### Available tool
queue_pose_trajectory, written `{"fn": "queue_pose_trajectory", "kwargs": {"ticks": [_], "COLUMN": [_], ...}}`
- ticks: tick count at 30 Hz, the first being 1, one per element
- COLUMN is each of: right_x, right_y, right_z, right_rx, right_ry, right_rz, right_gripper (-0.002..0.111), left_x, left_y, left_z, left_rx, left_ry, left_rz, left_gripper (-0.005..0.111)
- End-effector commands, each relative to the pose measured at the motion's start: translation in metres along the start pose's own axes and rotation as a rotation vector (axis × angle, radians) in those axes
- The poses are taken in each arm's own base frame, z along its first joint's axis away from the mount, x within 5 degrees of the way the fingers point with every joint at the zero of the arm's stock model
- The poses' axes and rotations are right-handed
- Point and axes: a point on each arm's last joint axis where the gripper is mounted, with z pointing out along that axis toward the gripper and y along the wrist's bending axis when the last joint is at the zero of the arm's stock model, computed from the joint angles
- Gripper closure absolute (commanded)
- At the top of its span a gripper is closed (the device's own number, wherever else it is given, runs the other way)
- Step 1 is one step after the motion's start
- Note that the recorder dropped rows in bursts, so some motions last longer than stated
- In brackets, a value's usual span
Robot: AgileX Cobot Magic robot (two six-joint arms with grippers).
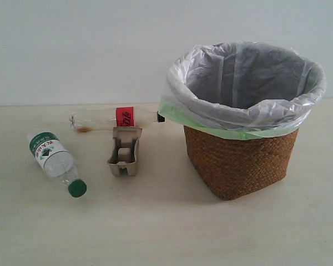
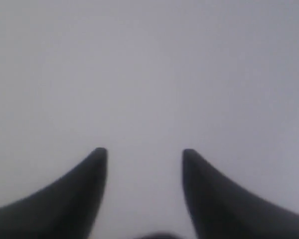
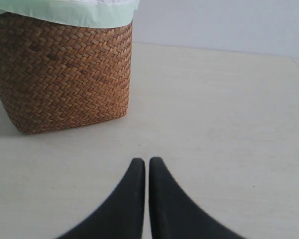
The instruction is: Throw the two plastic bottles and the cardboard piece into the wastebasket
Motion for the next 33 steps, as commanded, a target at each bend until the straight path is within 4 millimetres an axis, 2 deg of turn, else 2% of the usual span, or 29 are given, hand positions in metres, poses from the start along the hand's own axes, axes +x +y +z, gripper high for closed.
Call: {"fn": "queue_pose_trajectory", "kwargs": {"ticks": [1, 2, 3, 4, 7, 10, 13, 14, 16, 19, 22, 25, 28, 33], "right_x": [-0.001, -0.001, -0.001, -0.001, -0.001, -0.001, -0.001, -0.001, -0.001, -0.001, -0.001, -0.001, -0.001, -0.001], "right_y": [0.000, 0.000, 0.000, 0.000, 0.000, 0.000, 0.000, 0.000, 0.000, 0.000, 0.000, 0.000, 0.000, 0.000], "right_z": [0.000, 0.000, 0.000, 0.000, 0.000, 0.000, 0.000, 0.000, 0.000, 0.000, 0.000, 0.000, 0.000, 0.000], "right_rx": [0.006, 0.005, 0.005, 0.005, 0.005, 0.005, 0.005, 0.005, 0.005, 0.005, 0.005, 0.005, 0.005, 0.005], "right_ry": [-0.010, -0.010, -0.010, -0.010, -0.010, -0.010, -0.010, -0.010, -0.010, -0.010, -0.010, -0.010, -0.010, -0.010], "right_rz": [0.001, 0.003, 0.003, 0.003, 0.003, 0.003, 0.003, 0.003, 0.003, 0.003, 0.003, 0.003, 0.003, 0.003], "right_gripper": [0.108, 0.108, 0.108, 0.108, 0.108, 0.108, 0.108, 0.108, 0.108, 0.108, 0.108, 0.108, 0.108, 0.108], "left_x": [0.009, 0.016, 0.022, 0.039, 0.065, 0.109, 0.145, 0.164, 0.185, 0.203, 0.226, 0.250, 0.263, 0.278], "left_y": [0.005, 0.008, 0.012, 0.021, 0.034, 0.059, 0.079, 0.088, 0.099, 0.109, 0.109, 0.097, 0.094, 0.100], "left_z": [0.042, 0.054, 0.062, 0.080, 0.099, 0.120, 0.131, 0.135, 0.140, 0.145, 0.153, 0.157, 0.163, 0.170], "left_rx": [-0.104, -0.141, -0.166, -0.219, -0.273, -0.346, -0.405, -0.429, -0.451, -0.457, -0.417, -0.378, -0.372, -0.408], "left_ry": [0.202, 0.275, 0.323, 0.423, 0.538, 0.700, 0.817, 0.866, 0.892, 0.894, 0.863, 0.873, 0.887, 0.920], "left_rz": [0.023, 0.023, 0.023, 0.023, 0.042, 0.066, 0.066, 0.059, 0.047, 0.048, 0.036, 0.004, -0.012, -0.040], "left_gripper": [0.024, 0.014, 0.009, 0.001, 0.000, 0.000, 0.000, 0.000, 0.000, 0.000, 0.000, 0.000, 0.000, 0.000]}}
